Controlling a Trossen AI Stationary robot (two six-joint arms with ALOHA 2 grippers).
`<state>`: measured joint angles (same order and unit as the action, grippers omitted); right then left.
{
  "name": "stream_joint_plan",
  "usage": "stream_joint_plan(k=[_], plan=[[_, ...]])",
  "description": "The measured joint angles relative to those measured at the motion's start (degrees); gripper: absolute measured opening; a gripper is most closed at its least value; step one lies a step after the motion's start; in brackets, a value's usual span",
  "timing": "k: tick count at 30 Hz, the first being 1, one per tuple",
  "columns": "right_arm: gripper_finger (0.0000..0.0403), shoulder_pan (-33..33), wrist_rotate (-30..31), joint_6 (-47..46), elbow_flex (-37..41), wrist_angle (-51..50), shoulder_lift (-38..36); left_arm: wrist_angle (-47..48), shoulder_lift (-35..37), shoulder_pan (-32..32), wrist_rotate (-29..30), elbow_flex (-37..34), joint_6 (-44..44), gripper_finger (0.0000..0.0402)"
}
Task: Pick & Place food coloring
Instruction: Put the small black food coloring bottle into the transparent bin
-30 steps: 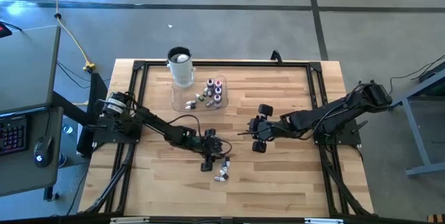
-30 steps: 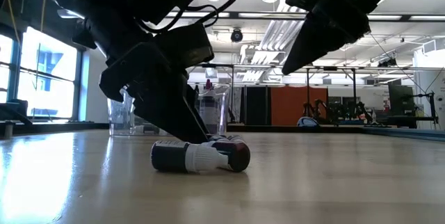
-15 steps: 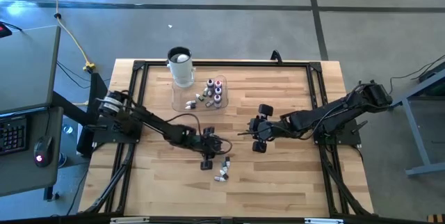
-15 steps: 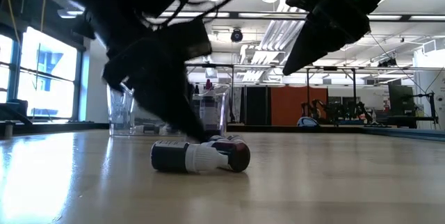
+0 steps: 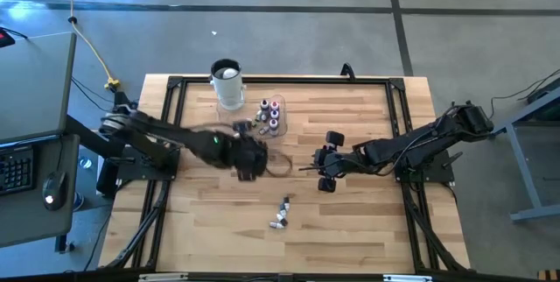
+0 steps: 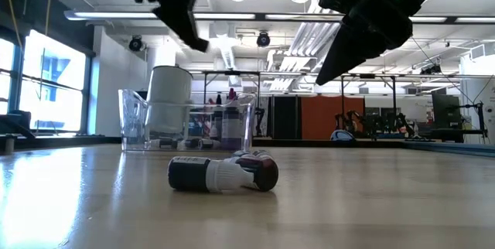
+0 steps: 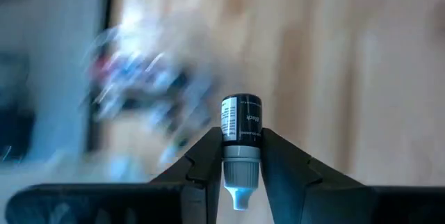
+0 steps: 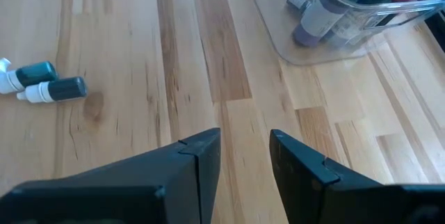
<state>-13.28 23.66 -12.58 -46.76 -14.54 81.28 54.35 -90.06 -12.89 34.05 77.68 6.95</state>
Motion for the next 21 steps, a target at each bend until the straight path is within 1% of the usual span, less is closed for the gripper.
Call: stream_joint_plan(k=[1, 3, 5, 8, 9, 11, 12, 14, 16, 18, 20, 21], plan=[[0.0117, 0.0, 0.0, -0.1, 0.0, -0.1, 0.0, 3.0, 0.8, 1.4, 0.4, 0.9, 0.4, 0.0082], [0.0117, 0.0, 0.0, -0.4, 0.0, -0.4, 0.0, 4.3, 2.6, 5.0, -1.0, 1.7, 0.7, 0.0082], [0.0117, 0.0, 0.0, -0.4, 0.0, -0.5, 0.0, 7.3, 4.0, 9.7, -3.4, 1.2, 0.6, 0.0082], [0.0117, 0.0, 0.0, -0.5, 0.0, -0.8, 0.0, 6.4, 5.4, 18.2, -8.9, -1.1, -0.9, 0.0083], [0.0117, 0.0, 0.0, -0.5, 0.0, -0.8, 0.0, 4.7, 5.6, 20.9, -11.6, -2.2, -1.4, 0.0083], [0.0117, 0.0, 0.0, -0.5, 0.0, -1.1, 0.0, -0.9, 5.4, 26.2, -19.2, -4.9, -2.3, 0.0083], [0.0117, 0.0, 0.0, -0.5, 0.0, -1.0, 0.0, -2.3, 5.4, 28.7, -22.9, -6.5, -2.4, 0.0083], [0.0117, 0.0, 0.0, -0.5, 0.0, -1.1, 0.0, -6.7, 4.4, 32.2, -29.8, -9.8, -2.4, 0.0083], [0.0117, 0.0, 0.0, -0.5, 0.0, -1.0, 0.0, -10.6, 2.9, 34.9, -34.6, -13.0, -2.5, 0.0083], [0.0117, 0.0, 0.1, -0.5, 0.0, -1.0, 0.0, -11.6, 1.6, 36.9, -36.9, -15.4, -2.6, 0.0083], [0.0117, 0.0, 0.1, -0.5, 0.0, -1.1, 0.0, -15.0, 0.0, 38.4, -37.4, -16.8, -2.6, 0.0083], [0.0117, 0.0, 0.1, -0.5, 0.0, -1.0, 0.0, -15.0, -0.8, 39.0, -37.4, -17.3, -2.6, 0.0083]])
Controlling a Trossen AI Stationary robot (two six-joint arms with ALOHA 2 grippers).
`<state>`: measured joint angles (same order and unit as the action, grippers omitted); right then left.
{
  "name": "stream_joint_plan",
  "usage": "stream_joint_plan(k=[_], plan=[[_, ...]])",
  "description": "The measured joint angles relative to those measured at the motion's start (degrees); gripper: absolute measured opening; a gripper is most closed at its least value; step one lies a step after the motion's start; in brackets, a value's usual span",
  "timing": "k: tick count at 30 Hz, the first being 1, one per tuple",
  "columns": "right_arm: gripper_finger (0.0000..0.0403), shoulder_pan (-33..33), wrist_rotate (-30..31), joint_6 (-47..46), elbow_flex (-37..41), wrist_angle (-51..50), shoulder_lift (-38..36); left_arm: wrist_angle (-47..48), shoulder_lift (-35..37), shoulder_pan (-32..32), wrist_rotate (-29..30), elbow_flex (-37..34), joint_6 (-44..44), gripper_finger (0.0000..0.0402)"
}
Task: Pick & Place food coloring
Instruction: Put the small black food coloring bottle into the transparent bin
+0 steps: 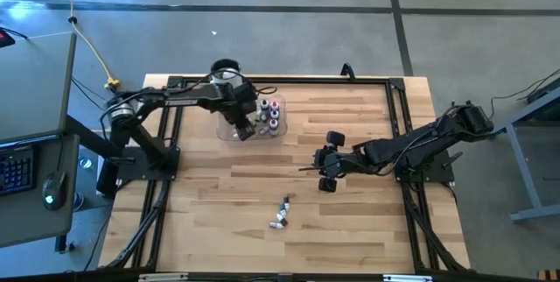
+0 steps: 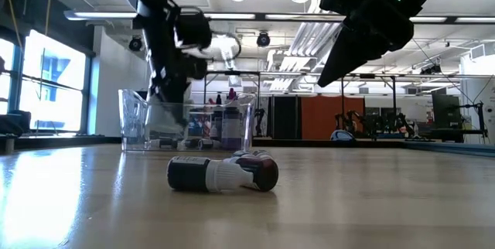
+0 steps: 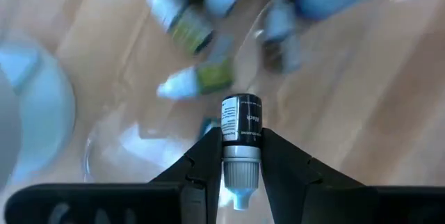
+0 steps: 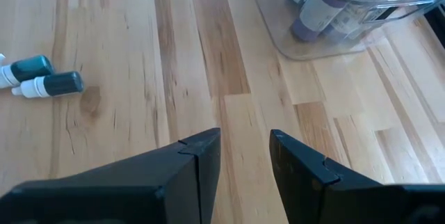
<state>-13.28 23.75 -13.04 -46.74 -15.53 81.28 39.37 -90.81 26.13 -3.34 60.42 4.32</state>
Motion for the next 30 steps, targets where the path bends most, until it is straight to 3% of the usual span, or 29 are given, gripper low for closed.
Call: stream_joint_plan(k=[10, 24, 30], plan=[[0.0117, 0.0, 0.1, 0.4, 0.0, 0.1, 0.0, -4.3, -8.5, 2.7, 1.4, -0.1, 3.4, 0.0083], [0.0117, 0.0, 0.0, 0.5, 0.0, 0.1, 0.0, -4.9, -9.4, 2.7, 1.5, -0.1, 0.5, 0.0084], [0.0117, 0.0, -0.1, 0.5, 0.0, 0.1, 0.0, -3.5, -9.5, 2.7, 2.1, 0.7, 0.4, 0.0126]])
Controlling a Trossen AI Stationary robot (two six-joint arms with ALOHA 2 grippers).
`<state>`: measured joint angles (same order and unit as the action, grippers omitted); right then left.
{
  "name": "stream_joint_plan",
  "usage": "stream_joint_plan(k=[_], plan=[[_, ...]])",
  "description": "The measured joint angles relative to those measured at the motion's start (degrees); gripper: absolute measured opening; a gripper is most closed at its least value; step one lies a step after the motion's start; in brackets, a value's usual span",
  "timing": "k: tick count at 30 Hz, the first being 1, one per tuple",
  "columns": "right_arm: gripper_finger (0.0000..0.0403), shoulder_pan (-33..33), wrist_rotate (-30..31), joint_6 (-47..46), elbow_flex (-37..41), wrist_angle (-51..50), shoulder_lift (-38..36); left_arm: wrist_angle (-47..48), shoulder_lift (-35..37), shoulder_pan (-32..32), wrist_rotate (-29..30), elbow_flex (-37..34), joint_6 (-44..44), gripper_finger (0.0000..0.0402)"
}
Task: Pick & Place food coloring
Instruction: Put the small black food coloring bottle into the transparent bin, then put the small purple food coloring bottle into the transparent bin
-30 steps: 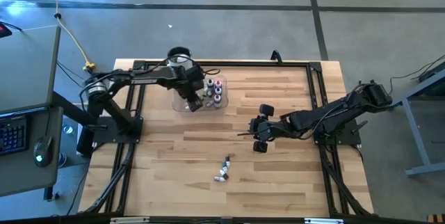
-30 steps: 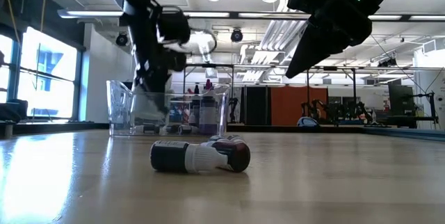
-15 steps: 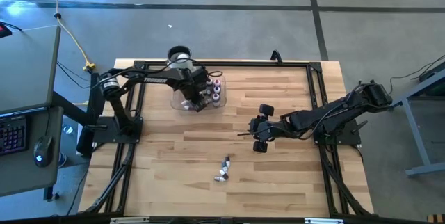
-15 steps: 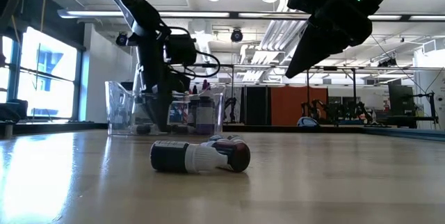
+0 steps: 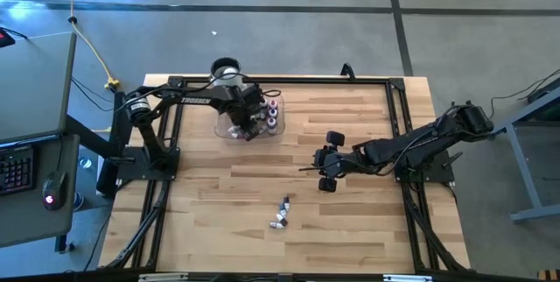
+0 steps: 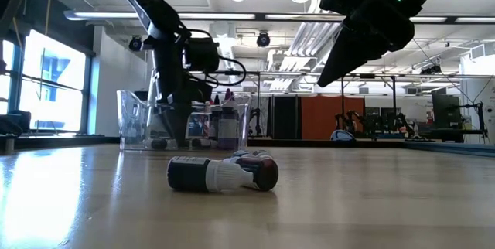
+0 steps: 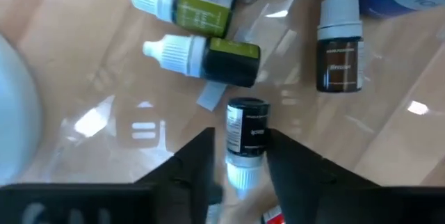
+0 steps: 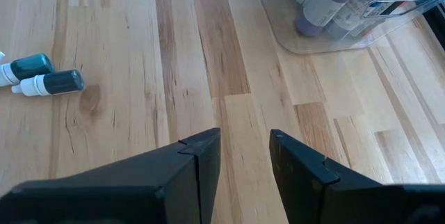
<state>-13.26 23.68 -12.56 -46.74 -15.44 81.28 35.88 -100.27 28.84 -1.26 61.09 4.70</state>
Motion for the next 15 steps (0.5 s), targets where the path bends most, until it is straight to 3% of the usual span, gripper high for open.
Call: stream_joint_plan(k=[7, 15], plan=[[0.0117, 0.0, 0.0, 0.2, 0.0, 0.0, 0.0, 4.6, -0.1, 0.0, 2.5, 4.4, 1.0, 0.0195], [0.0117, 0.0, 0.0, 0.2, 0.0, 0.0, 0.0, 30.9, 0.7, -3.4, -1.2, 21.4, 4.7, 0.02]])
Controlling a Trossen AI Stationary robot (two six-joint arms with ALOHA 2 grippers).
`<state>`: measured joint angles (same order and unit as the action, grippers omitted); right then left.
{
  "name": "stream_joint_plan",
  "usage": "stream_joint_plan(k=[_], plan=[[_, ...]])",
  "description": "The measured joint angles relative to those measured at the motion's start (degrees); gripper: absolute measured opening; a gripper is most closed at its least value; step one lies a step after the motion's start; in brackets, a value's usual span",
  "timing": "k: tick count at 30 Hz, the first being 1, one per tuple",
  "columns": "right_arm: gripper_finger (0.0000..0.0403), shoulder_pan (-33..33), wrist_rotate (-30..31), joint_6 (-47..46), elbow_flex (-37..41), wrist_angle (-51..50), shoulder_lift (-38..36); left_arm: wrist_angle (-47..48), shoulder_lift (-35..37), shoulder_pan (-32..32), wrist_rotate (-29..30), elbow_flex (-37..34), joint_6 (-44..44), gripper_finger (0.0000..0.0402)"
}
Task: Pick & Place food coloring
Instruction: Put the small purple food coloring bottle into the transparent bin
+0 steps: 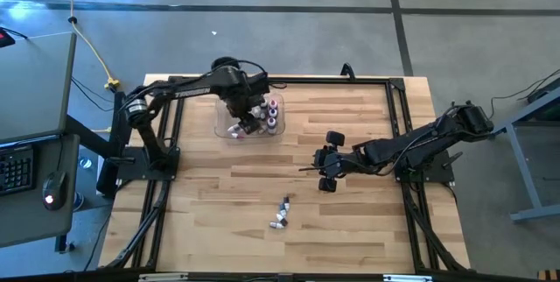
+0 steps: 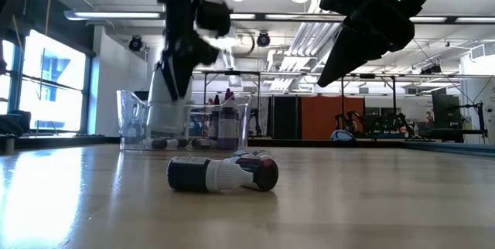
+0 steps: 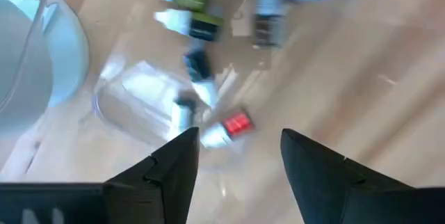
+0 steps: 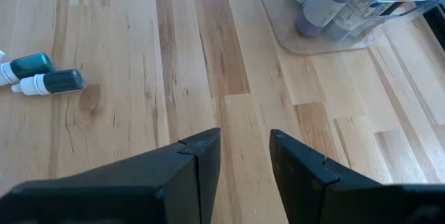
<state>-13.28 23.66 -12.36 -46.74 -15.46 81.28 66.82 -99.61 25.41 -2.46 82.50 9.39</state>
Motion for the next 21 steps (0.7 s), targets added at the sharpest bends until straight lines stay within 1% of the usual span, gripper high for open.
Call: stream_joint_plan(k=[3, 7, 9, 12, 14, 16, 17, 19, 21], plan=[[0.0117, 0.0, 0.0, -0.2, 0.0, 0.0, 0.0, 2.6, 2.7, -5.0, 0.4, 4.3, 1.8, 0.02], [0.0117, 0.0, -1.6, -1.4, 0.0, 0.0, 0.0, 1.5, 8.8, -14.5, 0.9, 5.4, 3.4, 0.02], [0.0117, 0.0, -3.1, -2.6, 0.0, 0.0, 0.0, 1.2, 11.8, -20.3, 3.7, 5.0, 4.9, 0.02], [0.0117, -0.4, -3.7, -3.8, 0.0, -0.1, 0.0, -3.1, 16.0, -29.1, 11.8, 1.3, 11.1, 0.02], [0.0117, -0.9, -3.7, -3.9, 0.0, -0.1, 0.0, -7.9, 18.0, -35.2, 15.5, -3.0, 13.2, 0.02], [0.0117, -1.3, -3.7, -3.8, 0.0, -0.1, 0.0, -15.1, 19.1, -41.1, 16.0, -8.6, 13.1, 0.02], [0.0117, -1.4, -3.7, -3.8, 0.0, -0.1, 0.0, -20.3, 19.1, -43.7, 15.6, -11.6, 12.8, 0.02], [0.0117, -1.5, -3.7, -3.7, 0.0, 0.3, 0.0, -33.5, 18.9, -48.0, 14.3, -17.6, 11.4, 0.02], [0.0117, -1.5, -3.6, -3.5, 0.0, 0.7, 0.0, -47.0, 17.7, -51.0, 12.2, -22.7, 9.1, 0.02]])
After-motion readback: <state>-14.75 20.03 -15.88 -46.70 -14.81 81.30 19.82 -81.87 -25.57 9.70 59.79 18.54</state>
